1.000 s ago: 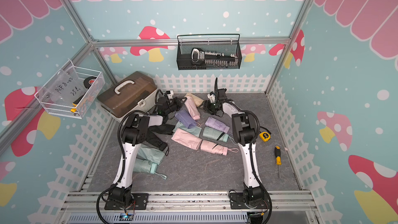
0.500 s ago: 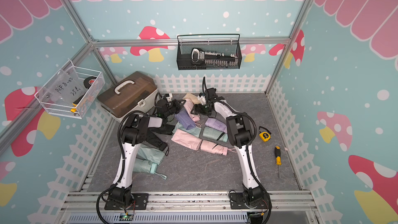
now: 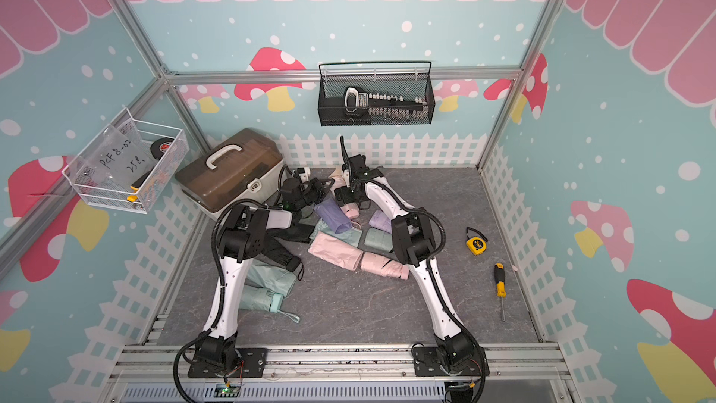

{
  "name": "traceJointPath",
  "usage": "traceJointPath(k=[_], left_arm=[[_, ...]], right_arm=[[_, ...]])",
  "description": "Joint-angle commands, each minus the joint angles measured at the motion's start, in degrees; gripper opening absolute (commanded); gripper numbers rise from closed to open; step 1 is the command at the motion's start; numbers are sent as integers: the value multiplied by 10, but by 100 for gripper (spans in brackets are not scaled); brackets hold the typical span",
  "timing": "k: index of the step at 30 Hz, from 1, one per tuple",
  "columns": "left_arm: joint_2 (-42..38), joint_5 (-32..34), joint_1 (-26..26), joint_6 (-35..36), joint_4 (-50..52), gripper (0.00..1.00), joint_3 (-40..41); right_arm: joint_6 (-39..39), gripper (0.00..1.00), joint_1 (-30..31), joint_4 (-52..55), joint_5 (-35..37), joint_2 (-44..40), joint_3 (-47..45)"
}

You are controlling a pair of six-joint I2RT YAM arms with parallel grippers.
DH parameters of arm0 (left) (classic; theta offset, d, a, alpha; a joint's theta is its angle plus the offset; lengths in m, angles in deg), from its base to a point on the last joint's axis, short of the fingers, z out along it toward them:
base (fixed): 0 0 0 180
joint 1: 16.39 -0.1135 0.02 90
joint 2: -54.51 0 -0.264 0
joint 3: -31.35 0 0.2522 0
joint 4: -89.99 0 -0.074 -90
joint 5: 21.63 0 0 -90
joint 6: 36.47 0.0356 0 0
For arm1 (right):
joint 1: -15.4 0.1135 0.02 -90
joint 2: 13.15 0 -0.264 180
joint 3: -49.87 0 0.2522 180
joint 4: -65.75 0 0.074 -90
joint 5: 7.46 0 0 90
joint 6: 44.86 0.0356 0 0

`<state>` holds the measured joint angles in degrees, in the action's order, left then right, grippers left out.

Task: Take umbrellas out of sleeves
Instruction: Pick up the umbrella from the center of the board.

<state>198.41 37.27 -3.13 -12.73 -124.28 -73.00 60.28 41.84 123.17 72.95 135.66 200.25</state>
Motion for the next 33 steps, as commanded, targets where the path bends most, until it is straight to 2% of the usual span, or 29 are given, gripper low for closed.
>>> traceJointPath(k=[1, 3, 6, 8, 10, 11, 12, 14, 16, 19, 24, 30, 33], left_arm=[[-15, -1, 1, -11, -22, 0, -28], [-13, -2, 1, -16, -24, 0, -30], [-16, -3, 3, -15, -24, 0, -31], [-18, -5, 4, -15, -25, 0, -30], [-23, -8, 5, -13, -25, 0, -29], [-27, -9, 5, -11, -23, 1, -29], [-30, -8, 5, -8, -19, 12, -27], [-47, -3, 4, 4, -7, 42, -17], [-70, 3, 3, 19, -2, 57, 1], [-118, 2, 4, 41, 7, 61, 37], [-230, 19, 19, 68, 14, 62, 156], [-354, 69, 85, 154, 177, 61, 271], [-404, 121, 124, 204, 273, 61, 305]], right_arm=[[-23, 92, -1, 46, 25, 33, 24], [-23, 90, -1, 45, 27, 39, 28], [-20, 80, -1, 37, 35, 42, 30], [-21, 64, -1, 27, 35, 38, 30], [-25, 43, -1, 19, 34, 30, 30], [-28, 40, -1, 17, 34, 23, 29], [-30, 39, 0, 16, 37, 17, 29], [-36, 38, 0, 14, 48, -2, 23], [-37, 36, -1, 9, 62, -26, 8], [-33, 36, -1, -8, 82, -84, -41], [-13, 36, -1, -55, 88, -213, -171], [15, 37, 0, -71, 83, -379, -345], [23, 37, 6, -90, 77, -481, -467]])
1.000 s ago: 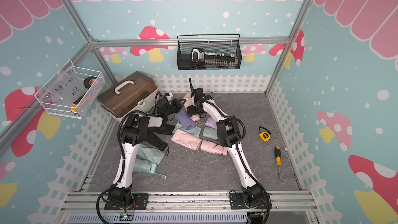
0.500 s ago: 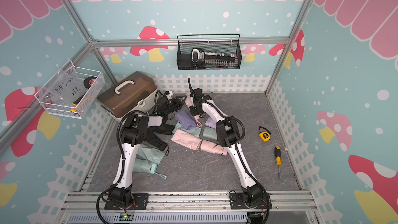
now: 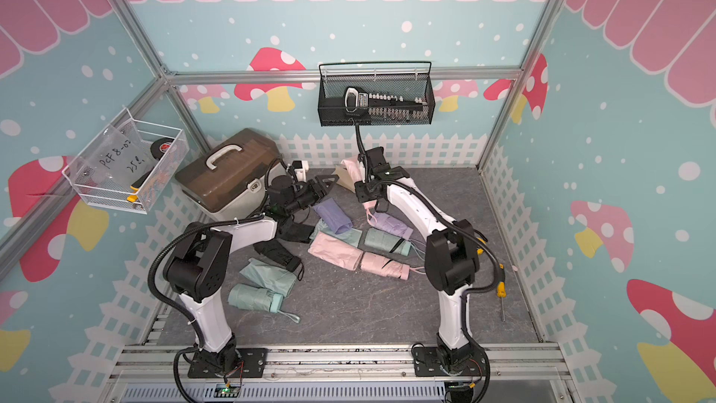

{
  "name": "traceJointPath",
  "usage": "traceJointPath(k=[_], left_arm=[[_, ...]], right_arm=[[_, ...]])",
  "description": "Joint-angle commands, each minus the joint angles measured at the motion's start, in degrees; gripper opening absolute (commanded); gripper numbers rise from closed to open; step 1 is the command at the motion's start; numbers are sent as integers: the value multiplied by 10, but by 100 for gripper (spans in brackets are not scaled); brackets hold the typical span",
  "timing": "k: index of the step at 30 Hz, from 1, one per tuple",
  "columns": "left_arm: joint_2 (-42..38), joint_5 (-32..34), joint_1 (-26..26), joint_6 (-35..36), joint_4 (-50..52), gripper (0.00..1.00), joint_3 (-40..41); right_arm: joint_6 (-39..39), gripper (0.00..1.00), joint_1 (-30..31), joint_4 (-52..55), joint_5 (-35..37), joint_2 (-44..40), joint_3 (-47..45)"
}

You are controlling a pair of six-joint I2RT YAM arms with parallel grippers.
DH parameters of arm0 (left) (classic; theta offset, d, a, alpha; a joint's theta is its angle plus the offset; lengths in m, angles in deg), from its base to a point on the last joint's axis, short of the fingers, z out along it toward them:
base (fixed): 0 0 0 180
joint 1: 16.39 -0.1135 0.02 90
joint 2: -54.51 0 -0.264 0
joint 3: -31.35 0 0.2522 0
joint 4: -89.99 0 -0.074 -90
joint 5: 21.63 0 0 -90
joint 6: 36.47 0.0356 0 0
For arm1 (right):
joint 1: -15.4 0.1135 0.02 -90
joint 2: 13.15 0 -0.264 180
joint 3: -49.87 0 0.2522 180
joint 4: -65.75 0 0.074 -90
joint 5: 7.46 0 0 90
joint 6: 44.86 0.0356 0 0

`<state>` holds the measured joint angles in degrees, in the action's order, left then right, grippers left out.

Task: Take umbrellas out of sleeves
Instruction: Pick up the umbrella from the center of the board, then adjust the umbrella sleeve at the center of the board.

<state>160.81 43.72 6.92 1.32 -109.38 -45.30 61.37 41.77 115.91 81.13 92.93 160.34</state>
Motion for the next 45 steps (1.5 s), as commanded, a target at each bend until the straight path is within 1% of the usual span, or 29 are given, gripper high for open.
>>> traceJointPath(k=[1, 5, 7, 10, 13, 16, 19, 23, 27, 31, 37, 45], left_arm=[[-45, 75, 34, 79, 153, 61, 39], [-81, 126, 63, 144, 272, 61, 47], [-80, 123, 64, 146, 293, 61, 50], [-68, 121, 65, 137, 297, 61, 50], [-43, 123, 67, 136, 286, 61, 35], [-13, 122, 68, 144, 311, 60, 0], [-3, 147, 72, 152, 341, 60, -19], [-14, 168, 74, 158, 370, 60, -21], [-25, 188, 80, 157, 408, 61, -26], [-1, 182, 85, 148, 424, 62, -44], [20, 167, 86, 129, 377, 63, -46], [72, 144, 84, 124, 355, 63, -87]], right_arm=[[14, 37, 12, -18, -2, -86, -108], [13, 37, 47, -19, 17, -194, -252], [25, 37, 56, -21, 21, -242, -317], [46, 37, 65, -16, 14, -313, -391], [62, 38, 73, -7, -2, -370, -434], [75, 38, 75, 2, -8, -415, -468], [86, 38, 76, 13, -8, -448, -498], [100, 39, 77, 7, -17, -472, -537], [108, 39, 77, -8, -19, -479, -563], [114, 39, 77, -19, -24, -475, -570], [114, 39, 78, -17, -22, -484, -570], [114, 39, 78, -15, -22, -477, -571]])
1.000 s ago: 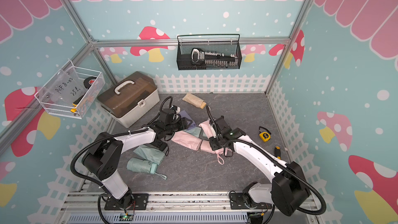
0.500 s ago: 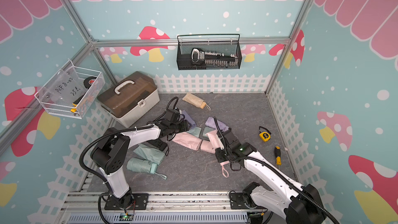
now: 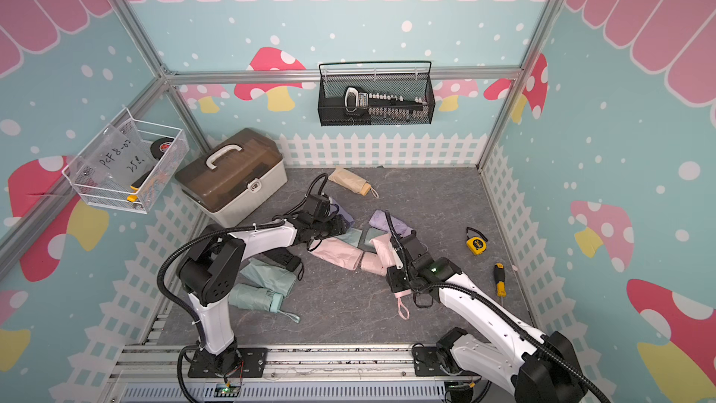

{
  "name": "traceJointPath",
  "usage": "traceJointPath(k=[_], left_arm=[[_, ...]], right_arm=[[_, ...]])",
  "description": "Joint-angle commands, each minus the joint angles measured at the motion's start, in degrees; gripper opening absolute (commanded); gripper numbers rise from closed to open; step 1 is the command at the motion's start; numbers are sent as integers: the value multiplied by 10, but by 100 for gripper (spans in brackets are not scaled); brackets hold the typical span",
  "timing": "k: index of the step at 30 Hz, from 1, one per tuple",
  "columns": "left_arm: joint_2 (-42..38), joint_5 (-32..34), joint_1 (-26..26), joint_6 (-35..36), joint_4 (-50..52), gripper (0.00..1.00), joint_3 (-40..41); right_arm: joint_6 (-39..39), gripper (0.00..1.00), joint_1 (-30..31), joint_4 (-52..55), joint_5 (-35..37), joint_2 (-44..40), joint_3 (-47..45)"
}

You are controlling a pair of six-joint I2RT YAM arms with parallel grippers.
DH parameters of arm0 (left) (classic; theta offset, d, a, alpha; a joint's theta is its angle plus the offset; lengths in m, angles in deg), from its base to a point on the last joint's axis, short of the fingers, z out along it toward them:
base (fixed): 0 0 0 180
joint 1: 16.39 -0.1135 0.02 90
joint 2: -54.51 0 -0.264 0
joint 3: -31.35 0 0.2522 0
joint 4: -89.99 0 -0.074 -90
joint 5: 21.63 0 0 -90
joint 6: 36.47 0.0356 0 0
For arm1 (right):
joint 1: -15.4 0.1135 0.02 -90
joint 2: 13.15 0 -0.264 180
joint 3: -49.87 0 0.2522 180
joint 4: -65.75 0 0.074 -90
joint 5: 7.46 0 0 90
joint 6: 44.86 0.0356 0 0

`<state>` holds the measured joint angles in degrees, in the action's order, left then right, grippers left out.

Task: Take umbrellas out of sleeves
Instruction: Adjust the umbrella sleeve at the center of the board.

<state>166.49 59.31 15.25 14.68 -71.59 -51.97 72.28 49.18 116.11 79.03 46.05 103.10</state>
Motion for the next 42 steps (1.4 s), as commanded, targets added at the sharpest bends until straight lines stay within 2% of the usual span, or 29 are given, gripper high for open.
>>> traceJointPath(k=[1, 11, 19, 27, 31, 35, 42], left_arm=[[23, -16, 0, -13, -25, 63, -28], [51, -45, 0, -41, -62, 63, -70], [114, -97, -1, -68, -153, 64, -99], [161, -149, -25, -90, -196, 64, -145], [117, -149, -28, -90, -246, 64, -90], [79, -180, -28, -91, -271, 64, -52], [-37, -157, -28, -74, -312, 64, 70]], right_arm=[[5, 40, 4, -16, 1, -7, 1], [5, 40, 4, -38, -16, 22, -10], [-4, 41, 37, -48, -24, 45, -6], [-3, 41, 47, -32, -14, 61, 17], [3, 41, 52, -35, -10, 65, 20], [11, 41, 55, -57, -12, 76, 7], [-17, 42, 87, -60, -17, 120, 25]])
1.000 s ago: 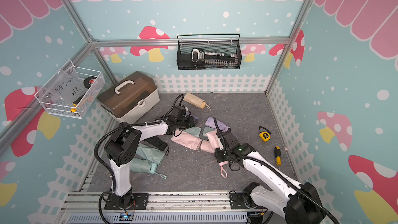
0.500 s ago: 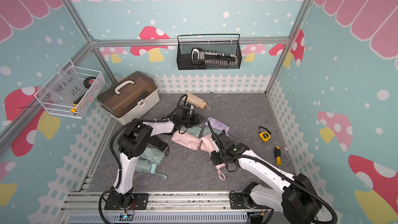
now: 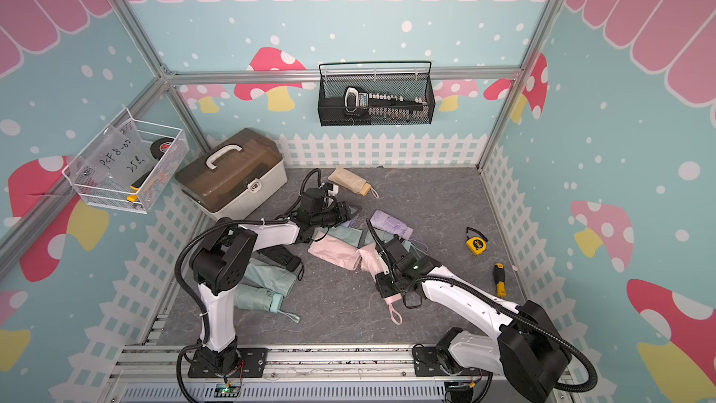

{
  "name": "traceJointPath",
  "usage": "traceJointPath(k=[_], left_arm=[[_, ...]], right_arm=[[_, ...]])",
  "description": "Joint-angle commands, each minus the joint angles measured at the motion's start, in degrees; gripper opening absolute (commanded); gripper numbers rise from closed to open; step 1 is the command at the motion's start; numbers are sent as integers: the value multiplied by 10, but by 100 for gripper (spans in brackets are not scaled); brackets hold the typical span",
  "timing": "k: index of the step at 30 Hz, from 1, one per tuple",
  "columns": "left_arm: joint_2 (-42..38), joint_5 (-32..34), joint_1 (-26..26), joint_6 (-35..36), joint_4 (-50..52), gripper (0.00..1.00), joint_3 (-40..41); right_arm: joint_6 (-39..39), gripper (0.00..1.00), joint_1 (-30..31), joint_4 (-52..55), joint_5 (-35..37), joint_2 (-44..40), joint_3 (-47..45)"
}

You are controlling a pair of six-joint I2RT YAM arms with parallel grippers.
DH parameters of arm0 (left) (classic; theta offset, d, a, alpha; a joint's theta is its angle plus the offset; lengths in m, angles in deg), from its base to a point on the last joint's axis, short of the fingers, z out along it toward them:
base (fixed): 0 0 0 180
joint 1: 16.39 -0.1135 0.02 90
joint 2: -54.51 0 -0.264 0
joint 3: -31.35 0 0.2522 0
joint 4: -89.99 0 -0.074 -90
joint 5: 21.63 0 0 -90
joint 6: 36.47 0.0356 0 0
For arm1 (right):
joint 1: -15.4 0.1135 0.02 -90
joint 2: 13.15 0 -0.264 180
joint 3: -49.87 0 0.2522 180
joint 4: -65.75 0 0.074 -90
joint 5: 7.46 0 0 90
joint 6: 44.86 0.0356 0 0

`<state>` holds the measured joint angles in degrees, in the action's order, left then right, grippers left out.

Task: Take umbrellas out of sleeves
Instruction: Adjust the umbrella sleeve at the center of the board.

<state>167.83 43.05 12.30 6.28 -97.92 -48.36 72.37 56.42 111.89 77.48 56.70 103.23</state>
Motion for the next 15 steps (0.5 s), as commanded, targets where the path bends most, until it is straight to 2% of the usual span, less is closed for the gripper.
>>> traceJointPath(k=[1, 3, 8, 12, 15], left_arm=[[-75, 17, 0, 17, -57, 64, 56], [-123, 47, -3, 26, -80, 64, 106], [-223, 113, -19, 20, -112, 64, 224], [-256, 123, -20, 1, -99, 64, 265], [-276, 120, -20, -32, -144, 65, 313]], right_arm=[[-25, 42, 23, -15, -3, 29, 30], [-43, 42, 48, 0, 4, 61, 53], [-72, 46, 124, 87, 103, 145, 147], [-79, 49, 134, 71, 122, 183, 165], [-83, 55, 136, 59, 127, 213, 172]])
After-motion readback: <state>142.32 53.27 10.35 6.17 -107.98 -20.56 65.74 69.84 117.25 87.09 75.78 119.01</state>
